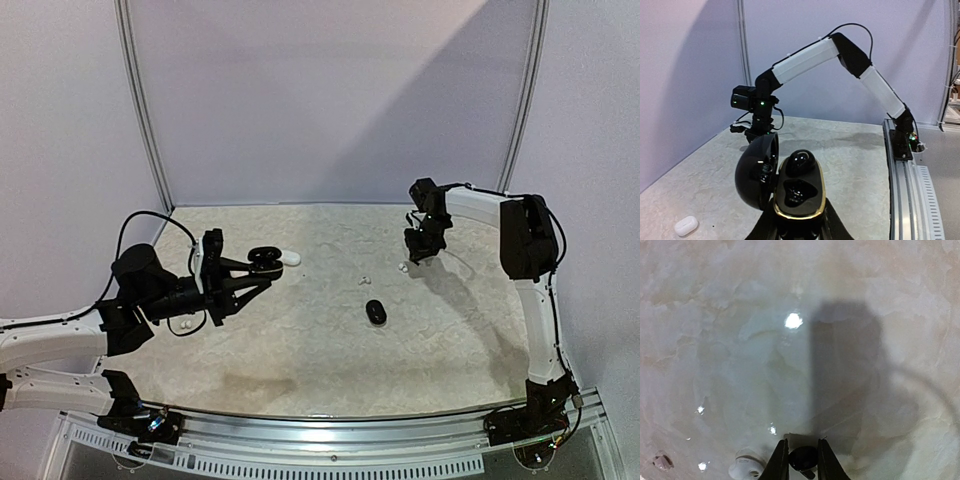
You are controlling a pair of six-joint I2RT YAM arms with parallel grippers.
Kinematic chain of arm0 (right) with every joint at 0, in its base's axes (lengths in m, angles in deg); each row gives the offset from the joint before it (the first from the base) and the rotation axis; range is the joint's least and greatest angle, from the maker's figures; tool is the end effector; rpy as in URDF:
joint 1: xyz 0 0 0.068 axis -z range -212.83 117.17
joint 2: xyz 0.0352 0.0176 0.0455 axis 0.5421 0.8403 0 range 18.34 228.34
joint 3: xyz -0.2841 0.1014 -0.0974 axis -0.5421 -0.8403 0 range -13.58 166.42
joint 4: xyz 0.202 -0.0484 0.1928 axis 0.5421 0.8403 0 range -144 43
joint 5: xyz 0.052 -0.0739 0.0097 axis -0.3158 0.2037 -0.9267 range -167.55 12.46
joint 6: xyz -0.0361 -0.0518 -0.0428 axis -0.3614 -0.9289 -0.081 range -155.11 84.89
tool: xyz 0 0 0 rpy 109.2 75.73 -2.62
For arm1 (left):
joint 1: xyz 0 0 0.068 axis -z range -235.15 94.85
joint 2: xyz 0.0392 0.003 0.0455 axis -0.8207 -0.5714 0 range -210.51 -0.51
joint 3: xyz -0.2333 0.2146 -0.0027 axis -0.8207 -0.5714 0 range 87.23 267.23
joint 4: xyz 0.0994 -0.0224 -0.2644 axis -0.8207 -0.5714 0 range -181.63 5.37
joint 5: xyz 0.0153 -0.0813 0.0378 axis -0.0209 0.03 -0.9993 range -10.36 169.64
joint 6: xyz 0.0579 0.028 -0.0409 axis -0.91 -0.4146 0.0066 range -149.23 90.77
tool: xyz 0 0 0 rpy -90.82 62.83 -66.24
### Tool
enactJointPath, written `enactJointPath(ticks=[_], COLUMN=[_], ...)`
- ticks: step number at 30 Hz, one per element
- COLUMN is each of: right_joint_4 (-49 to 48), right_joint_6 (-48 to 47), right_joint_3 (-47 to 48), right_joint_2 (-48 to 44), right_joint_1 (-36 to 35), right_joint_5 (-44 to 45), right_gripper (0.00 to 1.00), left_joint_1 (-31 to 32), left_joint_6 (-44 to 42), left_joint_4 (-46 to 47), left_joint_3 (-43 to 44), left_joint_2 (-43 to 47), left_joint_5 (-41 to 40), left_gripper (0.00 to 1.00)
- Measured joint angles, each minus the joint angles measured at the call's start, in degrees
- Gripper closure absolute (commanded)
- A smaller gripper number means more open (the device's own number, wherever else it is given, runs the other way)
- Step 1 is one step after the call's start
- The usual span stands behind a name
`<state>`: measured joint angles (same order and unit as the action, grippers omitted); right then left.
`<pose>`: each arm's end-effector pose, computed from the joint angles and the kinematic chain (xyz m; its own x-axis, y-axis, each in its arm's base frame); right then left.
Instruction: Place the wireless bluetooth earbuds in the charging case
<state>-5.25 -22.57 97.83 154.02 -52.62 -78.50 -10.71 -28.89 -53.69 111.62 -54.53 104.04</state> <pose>0.5181 0.1877 0.1416 -0.9529 -0.1122 -0.2817 -0.1396 0.9871 0.0788 0.1482 -0.1828 0.2864 0.0107 -0.0181 -0.9998 0.9326 0.3608 0.0035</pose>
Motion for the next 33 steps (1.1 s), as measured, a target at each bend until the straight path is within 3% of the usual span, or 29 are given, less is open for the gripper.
enactJointPath(ticks=[9,13,17,22,33], right_joint_4=[-13.1,-24.2,-38.1,-54.8,-74.9], right_joint_6=[5.2,6.3,6.0,4.3,-1.0], right_joint_3=[-11.8,-13.4,-15.5,-19.2,-27.2], right_joint_2=[-18.1,-29.0,-37.1,-40.7,-40.4], right_joint_1=[-2.3,-8.9,-20.0,-31.3,-40.3], right_joint_5=[-8.3,-8.9,-9.4,-12.5,-18.1], right_gripper=[1.00,1.00,1.00,1.00,1.00], left_joint_1=[0.5,0.5,0.6,1.3,2.7], left_joint_6=[-5.1,-6.8,-8.6,-11.0,-12.2], left_joint_4=[3.3,4.5,6.3,8.3,10.5], left_joint_3=[0.0,0.5,2.1,3.8,5.6], left_joint_2=[-0.9,-2.3,-3.5,-3.9,-5.5], left_joint_5=[-10.3,-14.9,-17.7,-19.8,-21.4], left_gripper=[1.00,1.00,1.00,1.00,1.00])
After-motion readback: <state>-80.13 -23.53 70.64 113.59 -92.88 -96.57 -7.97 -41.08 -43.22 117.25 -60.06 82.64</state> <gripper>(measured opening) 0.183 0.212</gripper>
